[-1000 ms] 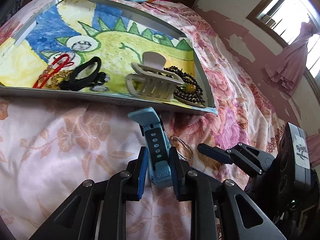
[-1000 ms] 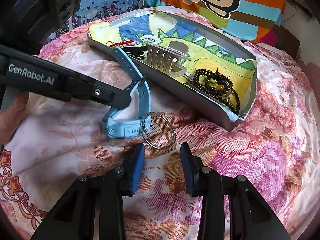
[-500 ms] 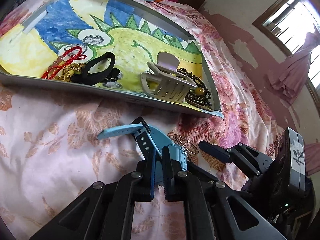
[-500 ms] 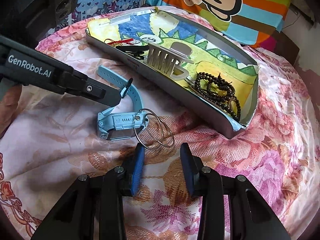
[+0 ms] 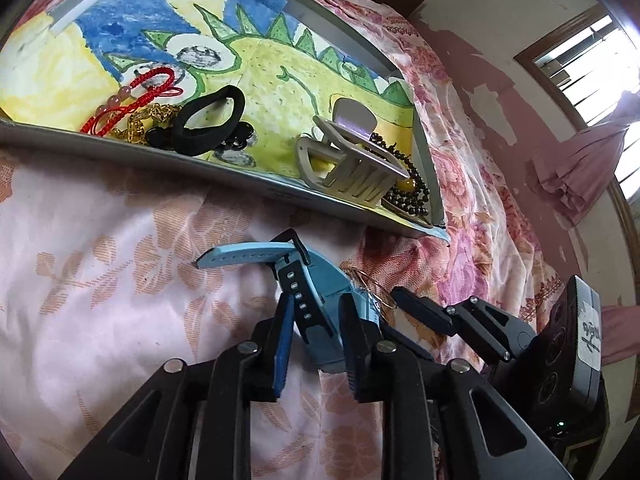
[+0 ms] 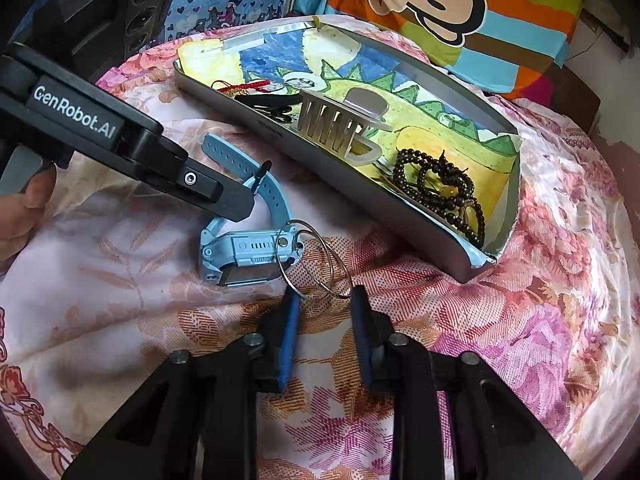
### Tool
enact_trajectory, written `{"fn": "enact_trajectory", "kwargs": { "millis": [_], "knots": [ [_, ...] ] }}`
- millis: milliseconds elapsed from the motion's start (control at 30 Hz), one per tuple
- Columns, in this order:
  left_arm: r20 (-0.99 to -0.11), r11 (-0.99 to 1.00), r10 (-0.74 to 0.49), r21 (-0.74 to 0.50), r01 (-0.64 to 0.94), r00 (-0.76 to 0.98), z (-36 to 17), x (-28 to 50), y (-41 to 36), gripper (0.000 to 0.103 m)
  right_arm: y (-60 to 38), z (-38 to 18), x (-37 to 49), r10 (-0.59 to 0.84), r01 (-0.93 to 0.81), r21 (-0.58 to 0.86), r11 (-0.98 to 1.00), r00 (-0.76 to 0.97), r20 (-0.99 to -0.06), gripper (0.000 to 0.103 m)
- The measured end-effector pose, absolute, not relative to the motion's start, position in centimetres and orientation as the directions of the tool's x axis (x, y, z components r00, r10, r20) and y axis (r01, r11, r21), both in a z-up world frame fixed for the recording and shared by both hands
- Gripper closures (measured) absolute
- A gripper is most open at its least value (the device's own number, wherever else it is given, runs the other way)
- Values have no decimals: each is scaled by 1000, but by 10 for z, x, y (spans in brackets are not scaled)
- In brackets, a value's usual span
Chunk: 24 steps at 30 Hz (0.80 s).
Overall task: Organize jewelry
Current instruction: 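Grasp a silver ring with the right tool while the left tool lifts the watch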
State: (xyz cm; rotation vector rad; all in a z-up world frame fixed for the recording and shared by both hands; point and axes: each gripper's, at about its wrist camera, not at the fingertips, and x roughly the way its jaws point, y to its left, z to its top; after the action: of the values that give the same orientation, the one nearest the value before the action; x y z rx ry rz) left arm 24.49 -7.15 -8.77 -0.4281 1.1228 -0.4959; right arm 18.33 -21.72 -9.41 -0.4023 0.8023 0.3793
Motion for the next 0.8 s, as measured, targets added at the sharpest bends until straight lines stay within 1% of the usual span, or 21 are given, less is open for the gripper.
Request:
{"fn": "enact_trajectory", "kwargs": {
  "millis": [100,333,533,633,667,700,733,800],
  "knots": [
    [-736,805,-586,-577,139,339,-92,247,-69,71,-220,-94,184,175,-463,-191,865,637,-751,82],
    [-744,810,-576,-576,113,338,-98,249,-71,71,-219,-96,187,159,-448,-192,873,634,-757,82],
    [-749,815,-567,-570,102,342,-100,250,-71,79,-213,-97,189,160,-460,-201,865,632,-759,82],
    [-748,814,-566,-573,93,346,-100,250,-70,87,-211,-96,187,171,-472,-200,859,632,-756,83],
    [-750,816,-563,-570,92,347,-99,250,-70,90,-210,-95,186,179,-478,-197,856,631,-755,93],
    [-752,819,-559,-567,92,348,-99,250,-70,92,-210,-94,185,183,-481,-197,854,633,-752,99],
    [-759,827,-548,-555,92,353,-98,249,-71,93,-210,-93,184,187,-480,-197,855,639,-746,100],
    [-769,841,-528,-532,96,360,-95,246,-72,97,-212,-89,181,206,-481,-186,857,650,-732,100]
  ]
}}
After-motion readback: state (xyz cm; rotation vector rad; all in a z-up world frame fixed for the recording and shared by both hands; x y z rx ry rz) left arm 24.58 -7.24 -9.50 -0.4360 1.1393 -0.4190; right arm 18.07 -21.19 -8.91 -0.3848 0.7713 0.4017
